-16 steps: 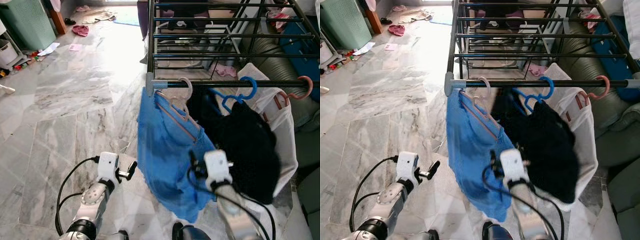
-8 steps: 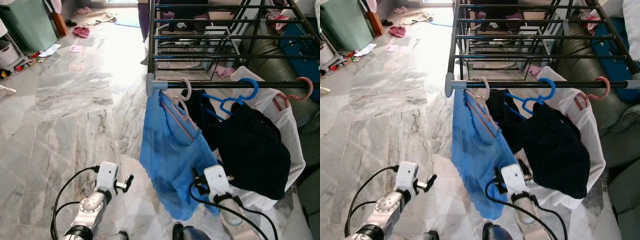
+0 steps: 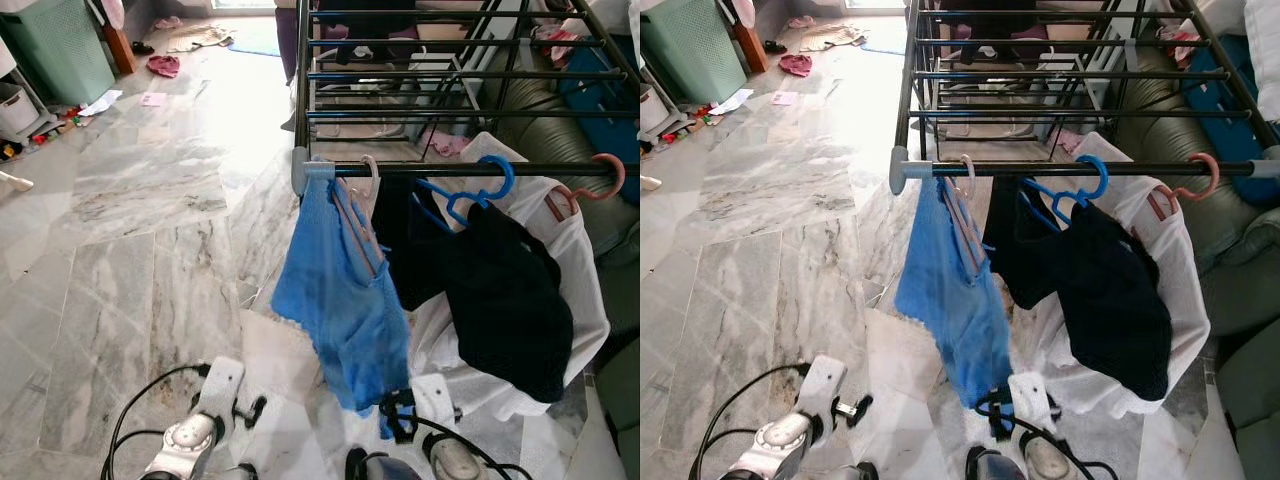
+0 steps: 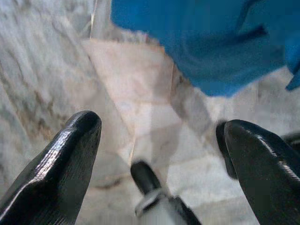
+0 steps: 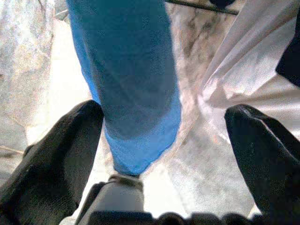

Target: Hang hanger

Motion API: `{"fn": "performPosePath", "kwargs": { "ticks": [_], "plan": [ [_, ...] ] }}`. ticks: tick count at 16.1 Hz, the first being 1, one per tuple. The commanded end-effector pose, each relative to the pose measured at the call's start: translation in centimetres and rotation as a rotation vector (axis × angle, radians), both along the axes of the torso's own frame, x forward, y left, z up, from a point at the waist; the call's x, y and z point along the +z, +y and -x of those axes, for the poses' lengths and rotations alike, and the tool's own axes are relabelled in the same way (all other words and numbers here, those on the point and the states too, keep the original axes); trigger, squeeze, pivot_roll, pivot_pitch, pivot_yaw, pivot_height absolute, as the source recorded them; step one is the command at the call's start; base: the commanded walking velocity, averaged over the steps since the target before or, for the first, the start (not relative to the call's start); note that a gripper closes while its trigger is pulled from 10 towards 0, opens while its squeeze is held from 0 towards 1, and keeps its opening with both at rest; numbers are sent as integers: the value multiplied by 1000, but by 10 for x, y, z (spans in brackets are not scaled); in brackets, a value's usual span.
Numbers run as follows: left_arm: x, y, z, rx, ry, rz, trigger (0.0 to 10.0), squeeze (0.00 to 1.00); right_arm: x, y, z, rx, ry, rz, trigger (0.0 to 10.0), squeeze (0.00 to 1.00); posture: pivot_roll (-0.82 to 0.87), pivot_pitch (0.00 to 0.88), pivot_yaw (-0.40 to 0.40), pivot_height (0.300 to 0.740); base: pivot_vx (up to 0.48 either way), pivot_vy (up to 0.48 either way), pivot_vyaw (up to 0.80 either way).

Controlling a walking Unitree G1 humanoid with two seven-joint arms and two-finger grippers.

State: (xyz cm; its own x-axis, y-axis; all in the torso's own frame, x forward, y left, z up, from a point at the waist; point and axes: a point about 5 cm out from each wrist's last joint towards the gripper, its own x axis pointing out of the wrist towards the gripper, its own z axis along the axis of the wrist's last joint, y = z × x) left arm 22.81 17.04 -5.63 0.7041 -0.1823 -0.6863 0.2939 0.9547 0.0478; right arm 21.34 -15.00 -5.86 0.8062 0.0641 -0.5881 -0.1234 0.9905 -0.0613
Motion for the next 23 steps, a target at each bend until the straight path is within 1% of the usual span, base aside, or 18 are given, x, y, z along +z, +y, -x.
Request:
{"fn": "performPosePath", "kwargs": {
  "ticks": [1,2,3,4,5,6,7,8,9,12,15,18,21,23],
  "plan": [
    [-9,9,13,31,71,-30,10000,0,-6,-3,5,-62,62,-50,10000,969,-173,112,-1,740,0,0,0],
    [-13,12,19,48,109,-45,10000,0,-10,-7,10,-100,102,-72,10000,914,-172,106,3,740,0,0,0],
    [-18,17,27,94,159,-52,10000,0,-15,-11,15,-109,148,-55,10000,882,-179,110,7,740,0,0,0],
    [-19,19,29,112,170,-50,10000,0,-17,-12,17,-115,166,-54,10000,808,-187,106,8,740,0,0,0],
    [-21,21,33,107,195,-70,10000,0,-22,-17,27,-136,222,-44,10000,584,-187,109,11,740,0,0,0],
    [-22,23,35,94,205,-90,10000,0,-29,-25,39,-169,282,-37,10000,239,-175,104,12,740,0,0,0],
    [-21,23,33,110,199,-76,10000,0,-31,-29,44,-195,307,-45,10000,165,-178,106,14,740,0,0,0],
    [-19,22,30,123,191,-65,10000,0,-33,-32,48,-200,321,-38,10000,133,-182,107,19,740,0,0,0],
    [-17,22,26,118,188,-71,10000,0,-34,-38,52,-213,332,-33,10000,0,-189,97,28,740,0,0,0],
    [-16,15,21,93,184,-77,10000,0,-35,-45,56,-229,355,-20,10000,0,-205,90,35,740,0,0,0],
    [-15,3,17,81,178,-64,10000,0,-34,-41,51,-224,346,-45,10000,0,-214,89,42,740,0,0,0],
    [-17,-7,20,60,182,-61,10000,0,-33,-35,49,-202,348,-51,10000,0,-209,89,39,740,0,0,0],
    [-21,-11,25,56,199,-71,10000,0,-34,-32,50,-161,357,-36,10000,0,-200,93,33,740,0,0,0],
    [-23,-12,29,55,212,-80,10000,0,-35,-34,52,-154,364,-32,10000,0,-194,95,30,740,0,0,0]
  ]
}}
